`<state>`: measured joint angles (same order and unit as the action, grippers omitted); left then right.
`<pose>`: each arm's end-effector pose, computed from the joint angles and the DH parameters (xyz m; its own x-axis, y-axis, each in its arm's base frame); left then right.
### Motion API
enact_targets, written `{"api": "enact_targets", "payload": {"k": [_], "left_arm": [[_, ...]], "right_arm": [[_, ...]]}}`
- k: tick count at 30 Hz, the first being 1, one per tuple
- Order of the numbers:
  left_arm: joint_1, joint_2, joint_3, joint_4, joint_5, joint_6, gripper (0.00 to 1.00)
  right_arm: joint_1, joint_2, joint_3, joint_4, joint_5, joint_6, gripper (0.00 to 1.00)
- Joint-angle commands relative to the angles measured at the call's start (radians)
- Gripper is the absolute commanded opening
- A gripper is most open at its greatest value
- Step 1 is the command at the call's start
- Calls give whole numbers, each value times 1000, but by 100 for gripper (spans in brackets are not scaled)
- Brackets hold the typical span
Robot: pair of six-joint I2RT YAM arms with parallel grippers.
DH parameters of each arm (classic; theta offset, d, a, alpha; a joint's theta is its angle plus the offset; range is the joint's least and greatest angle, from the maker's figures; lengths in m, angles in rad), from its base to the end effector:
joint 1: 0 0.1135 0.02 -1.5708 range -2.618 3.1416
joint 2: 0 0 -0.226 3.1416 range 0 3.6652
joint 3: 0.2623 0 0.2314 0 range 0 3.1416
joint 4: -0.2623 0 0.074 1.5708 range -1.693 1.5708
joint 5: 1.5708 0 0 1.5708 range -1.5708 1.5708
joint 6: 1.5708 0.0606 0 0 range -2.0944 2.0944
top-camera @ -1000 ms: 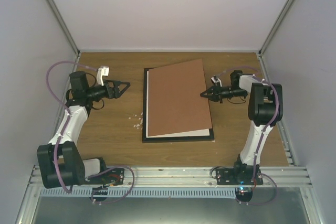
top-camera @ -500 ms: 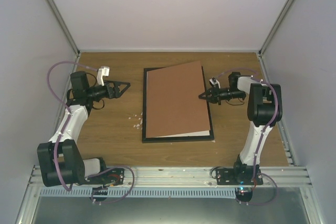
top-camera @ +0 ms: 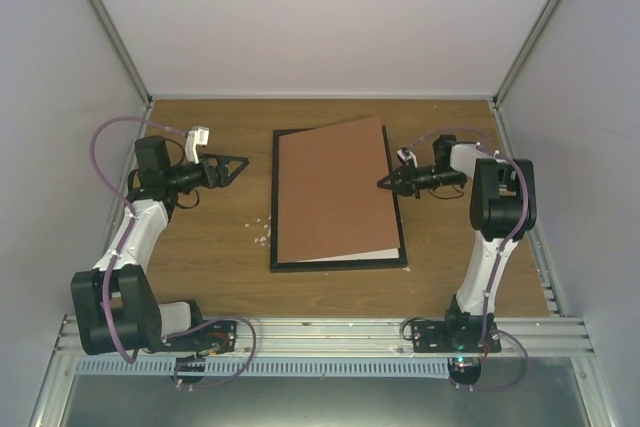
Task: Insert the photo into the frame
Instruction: Place the photo frame item in the photo frame.
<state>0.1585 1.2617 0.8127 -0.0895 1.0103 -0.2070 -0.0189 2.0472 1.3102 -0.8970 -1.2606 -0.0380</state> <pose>0.2745 -0.0081 0.2314 -0.6259 -0.2107 -0.7509 0.5165 0.6094 -0.6015 0.3246 0.0516 0.1163 -0.9996 0.0073 0.0270 0.0280 0.3046 0.9521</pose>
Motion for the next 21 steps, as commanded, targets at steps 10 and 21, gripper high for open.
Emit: {"api": "enact_targets", "payload": {"k": [10,21], "left_arm": [[-7,8,-19,31,-3,22,99],[-8,7,-24,39,0,15,99]], "right_arm": [[18,-11,33,10,117,6,43],[19,-117,32,11,312,24,86]]}}
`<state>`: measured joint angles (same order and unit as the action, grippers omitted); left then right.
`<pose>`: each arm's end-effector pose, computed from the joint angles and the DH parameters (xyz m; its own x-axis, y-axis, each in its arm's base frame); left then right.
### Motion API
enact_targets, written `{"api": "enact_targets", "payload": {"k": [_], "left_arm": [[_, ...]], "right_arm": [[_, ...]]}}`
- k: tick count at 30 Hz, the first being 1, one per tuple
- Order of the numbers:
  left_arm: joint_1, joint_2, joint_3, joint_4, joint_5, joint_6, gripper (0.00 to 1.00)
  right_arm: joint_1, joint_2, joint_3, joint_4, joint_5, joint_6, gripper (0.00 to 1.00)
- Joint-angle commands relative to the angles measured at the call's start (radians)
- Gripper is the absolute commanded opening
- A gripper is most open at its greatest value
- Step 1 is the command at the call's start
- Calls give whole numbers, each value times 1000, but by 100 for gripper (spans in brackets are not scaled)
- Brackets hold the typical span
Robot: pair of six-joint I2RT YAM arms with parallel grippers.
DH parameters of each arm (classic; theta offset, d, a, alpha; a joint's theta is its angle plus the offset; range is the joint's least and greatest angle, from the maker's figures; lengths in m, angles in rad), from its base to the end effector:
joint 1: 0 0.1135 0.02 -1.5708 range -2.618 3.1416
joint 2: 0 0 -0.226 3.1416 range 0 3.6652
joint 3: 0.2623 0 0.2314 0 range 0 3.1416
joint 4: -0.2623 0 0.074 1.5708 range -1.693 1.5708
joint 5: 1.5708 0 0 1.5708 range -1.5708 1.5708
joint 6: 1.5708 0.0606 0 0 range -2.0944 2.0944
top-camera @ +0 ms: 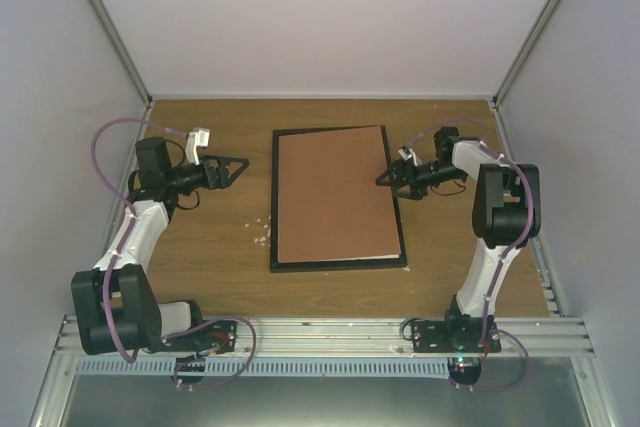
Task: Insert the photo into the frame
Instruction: Place the photo frame item in the photo frame.
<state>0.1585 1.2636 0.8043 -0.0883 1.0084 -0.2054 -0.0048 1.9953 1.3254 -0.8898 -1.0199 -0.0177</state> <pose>0.2741 -0.0081 0.2283 -0.6316 -0.2111 -0.7460 0.5110 0.6103 -0.6053 0.3269 0.0501 0.1220 -0.9996 -0.0045 -0.0262 -0.0246 0.5235 0.8517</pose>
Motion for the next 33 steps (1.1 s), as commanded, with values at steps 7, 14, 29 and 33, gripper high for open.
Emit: {"api": "enact_targets", "payload": {"k": [7,14,29,33], "left_arm": [[-9,0,-16,35,-3,16,99],[-8,-1,-15,28,-18,24,99],[-34,20,15,-45,-119,108,99],[-52,43,19,-66,-231,155,99]], "right_arm": [[5,-64,15,-2,86,-14,89],[1,-61,41,-32,141,-88,79],[-17,-175,-87,201,386,-167,57],[-15,-190,-140,236,444,-185,56]]}}
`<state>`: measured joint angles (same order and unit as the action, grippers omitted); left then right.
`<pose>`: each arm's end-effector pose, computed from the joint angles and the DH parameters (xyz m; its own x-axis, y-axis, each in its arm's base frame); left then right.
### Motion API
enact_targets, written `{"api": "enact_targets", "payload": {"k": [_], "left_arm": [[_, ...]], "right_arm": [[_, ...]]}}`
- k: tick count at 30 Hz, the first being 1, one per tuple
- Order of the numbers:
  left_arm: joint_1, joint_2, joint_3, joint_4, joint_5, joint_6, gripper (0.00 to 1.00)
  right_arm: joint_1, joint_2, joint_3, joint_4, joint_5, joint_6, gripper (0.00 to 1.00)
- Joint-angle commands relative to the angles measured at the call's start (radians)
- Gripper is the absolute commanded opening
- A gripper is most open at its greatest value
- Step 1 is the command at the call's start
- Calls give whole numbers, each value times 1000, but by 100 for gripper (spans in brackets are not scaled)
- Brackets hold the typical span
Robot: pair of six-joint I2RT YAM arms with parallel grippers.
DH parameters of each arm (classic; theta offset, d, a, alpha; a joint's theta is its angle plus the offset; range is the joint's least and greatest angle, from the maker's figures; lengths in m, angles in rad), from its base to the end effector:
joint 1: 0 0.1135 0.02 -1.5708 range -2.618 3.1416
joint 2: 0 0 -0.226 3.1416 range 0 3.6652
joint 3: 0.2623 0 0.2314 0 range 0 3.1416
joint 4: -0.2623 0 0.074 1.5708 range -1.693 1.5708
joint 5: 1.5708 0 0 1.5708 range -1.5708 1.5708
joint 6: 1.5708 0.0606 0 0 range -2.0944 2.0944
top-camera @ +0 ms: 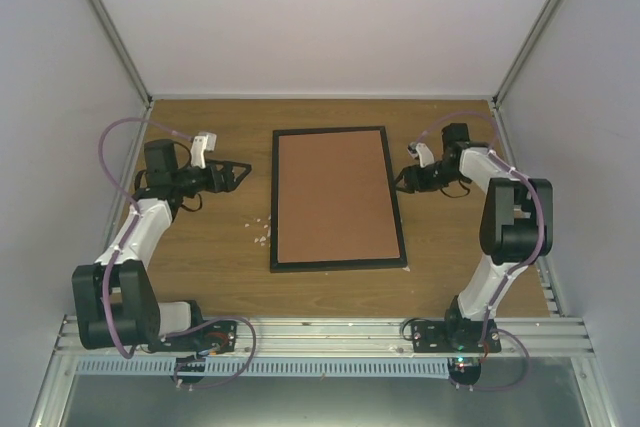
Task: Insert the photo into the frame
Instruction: Place the photo frame item in the photo frame, then install the photo frame at the center of the board.
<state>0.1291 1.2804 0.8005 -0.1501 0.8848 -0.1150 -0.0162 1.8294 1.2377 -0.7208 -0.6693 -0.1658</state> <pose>0.2758 -0.0115 0.2139 -0.6422 -0.1567 -0.7504 0.4679 0.6953 -0.5456 0.3284 0.0323 0.1396 -0.9294 -0.1144 -0.3509 -0.3033 0.7785 0.5495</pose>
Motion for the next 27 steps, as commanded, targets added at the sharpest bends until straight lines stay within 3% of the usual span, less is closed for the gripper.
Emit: {"api": "enact_targets", "payload": {"k": [1,5,14,22,27], "left_arm": [[-29,37,26,-13,-134,78,99],[-64,97,39,-52,-184,145,98],[-120,222,37,-105,-212,230,67],[-180,290,14,-83,-285,256,61],[-184,351,12,-80,-303,256,47]], "right_arm": [[-4,-26,-63,72,102,-41,56],[-4,-20,-83,88,131,-58,56],[5,-4,-112,107,152,-82,57],[16,2,-128,127,193,-96,59],[55,19,-129,135,205,-94,60]]}}
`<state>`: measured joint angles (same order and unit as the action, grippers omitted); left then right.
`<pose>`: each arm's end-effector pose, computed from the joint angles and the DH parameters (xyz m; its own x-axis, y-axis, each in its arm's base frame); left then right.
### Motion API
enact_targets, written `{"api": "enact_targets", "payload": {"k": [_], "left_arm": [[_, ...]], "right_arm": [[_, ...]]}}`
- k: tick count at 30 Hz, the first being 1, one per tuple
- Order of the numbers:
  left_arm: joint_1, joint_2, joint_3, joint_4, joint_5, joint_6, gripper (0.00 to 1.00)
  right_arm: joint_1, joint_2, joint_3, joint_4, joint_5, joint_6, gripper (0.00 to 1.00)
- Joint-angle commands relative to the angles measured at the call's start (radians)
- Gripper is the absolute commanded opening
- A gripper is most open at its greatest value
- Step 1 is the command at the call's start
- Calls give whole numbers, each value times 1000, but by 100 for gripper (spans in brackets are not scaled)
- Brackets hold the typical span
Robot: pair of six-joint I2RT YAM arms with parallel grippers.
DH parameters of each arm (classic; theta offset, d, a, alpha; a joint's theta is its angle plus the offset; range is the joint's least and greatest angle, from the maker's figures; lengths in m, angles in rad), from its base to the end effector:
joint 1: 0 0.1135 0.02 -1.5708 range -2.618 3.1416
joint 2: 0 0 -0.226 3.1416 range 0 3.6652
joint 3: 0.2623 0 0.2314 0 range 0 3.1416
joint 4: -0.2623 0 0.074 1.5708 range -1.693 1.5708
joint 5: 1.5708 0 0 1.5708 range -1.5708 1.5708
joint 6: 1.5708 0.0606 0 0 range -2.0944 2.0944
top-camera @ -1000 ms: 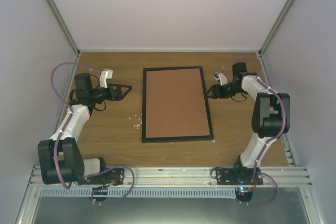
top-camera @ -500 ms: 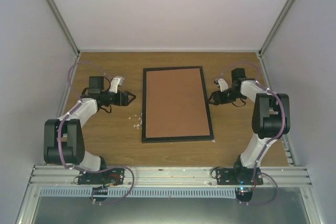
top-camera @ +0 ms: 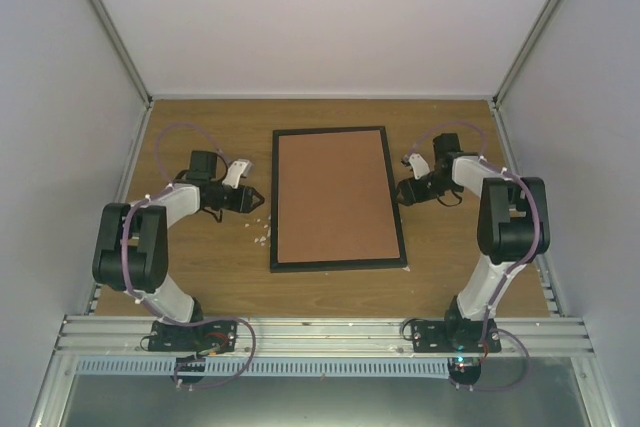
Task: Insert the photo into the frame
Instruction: Install the photo frame at the center of the board.
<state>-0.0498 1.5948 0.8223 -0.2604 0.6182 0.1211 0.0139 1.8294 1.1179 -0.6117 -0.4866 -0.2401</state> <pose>0.2885 -0.0495 0.1205 -0.8107 0.1390 -0.5687 0.4383 0.7881 -0.4322 0.3171 0.0327 0.1078 -0.9114 -0.2229 -0.3459 -0.3538 0.8537 0.3821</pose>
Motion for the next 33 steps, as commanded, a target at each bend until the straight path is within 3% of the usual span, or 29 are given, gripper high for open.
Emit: {"api": "enact_targets", "payload": {"k": [1,9,17,26,31,33], "left_arm": [[-6,46,-11,31,-40,22,44],[-38,159,6,20,-43,33,19],[-78,260,64,-16,-26,34,10],[-82,153,42,12,-90,54,26],[-83,137,57,9,-105,70,34],[-84,137,64,14,-112,70,42]], "right_arm": [[27,20,-10,31,23,-18,60],[48,45,0,17,-38,-16,62],[65,77,24,-2,-70,-12,62],[82,80,-31,91,149,-12,57],[81,73,-21,41,50,-16,59],[73,80,26,14,-8,3,63]]}}
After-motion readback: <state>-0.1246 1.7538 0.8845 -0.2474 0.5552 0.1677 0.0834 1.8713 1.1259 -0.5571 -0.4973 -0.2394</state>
